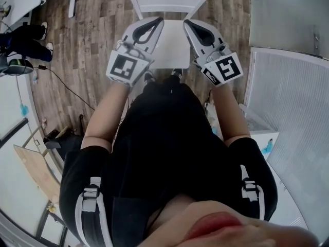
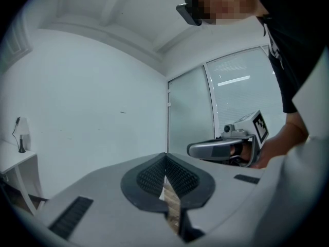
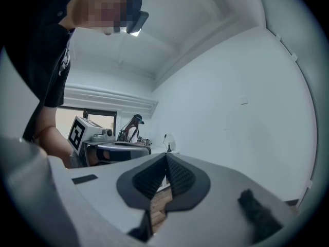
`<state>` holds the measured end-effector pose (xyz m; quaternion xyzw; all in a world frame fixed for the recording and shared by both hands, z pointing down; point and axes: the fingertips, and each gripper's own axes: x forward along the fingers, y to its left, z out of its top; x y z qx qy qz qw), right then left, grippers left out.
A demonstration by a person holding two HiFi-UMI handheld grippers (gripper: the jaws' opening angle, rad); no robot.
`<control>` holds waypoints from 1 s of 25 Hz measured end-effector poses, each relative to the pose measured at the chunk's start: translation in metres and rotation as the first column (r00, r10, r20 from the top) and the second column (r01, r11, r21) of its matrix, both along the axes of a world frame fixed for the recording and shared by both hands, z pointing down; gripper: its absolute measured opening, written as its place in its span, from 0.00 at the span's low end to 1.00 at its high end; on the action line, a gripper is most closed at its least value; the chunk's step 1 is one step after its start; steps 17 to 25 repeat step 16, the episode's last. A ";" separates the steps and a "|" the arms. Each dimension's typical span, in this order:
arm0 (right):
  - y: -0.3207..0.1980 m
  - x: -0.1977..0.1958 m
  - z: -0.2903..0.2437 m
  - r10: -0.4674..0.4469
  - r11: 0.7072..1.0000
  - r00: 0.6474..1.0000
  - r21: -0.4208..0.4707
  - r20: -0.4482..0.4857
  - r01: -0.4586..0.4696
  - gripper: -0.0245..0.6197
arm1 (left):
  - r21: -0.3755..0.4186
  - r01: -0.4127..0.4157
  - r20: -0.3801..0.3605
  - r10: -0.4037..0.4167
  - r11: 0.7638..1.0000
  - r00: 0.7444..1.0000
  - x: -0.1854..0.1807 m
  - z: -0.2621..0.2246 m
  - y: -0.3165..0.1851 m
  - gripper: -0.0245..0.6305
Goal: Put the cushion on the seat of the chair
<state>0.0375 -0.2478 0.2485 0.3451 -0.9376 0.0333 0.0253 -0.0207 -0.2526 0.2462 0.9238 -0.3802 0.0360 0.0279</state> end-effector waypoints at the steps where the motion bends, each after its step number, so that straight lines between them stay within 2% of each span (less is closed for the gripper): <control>1: 0.001 0.000 0.000 0.000 1.000 1.000 0.001 -0.001 0.000 0.06 | 0.002 0.001 0.000 -0.001 1.000 1.000 -0.001 0.000 0.001 0.05; 25: 0.003 0.006 -0.010 -0.005 1.000 0.999 0.030 -0.038 0.007 0.06 | 0.030 -0.017 -0.034 0.018 0.999 0.999 0.003 -0.007 0.006 0.05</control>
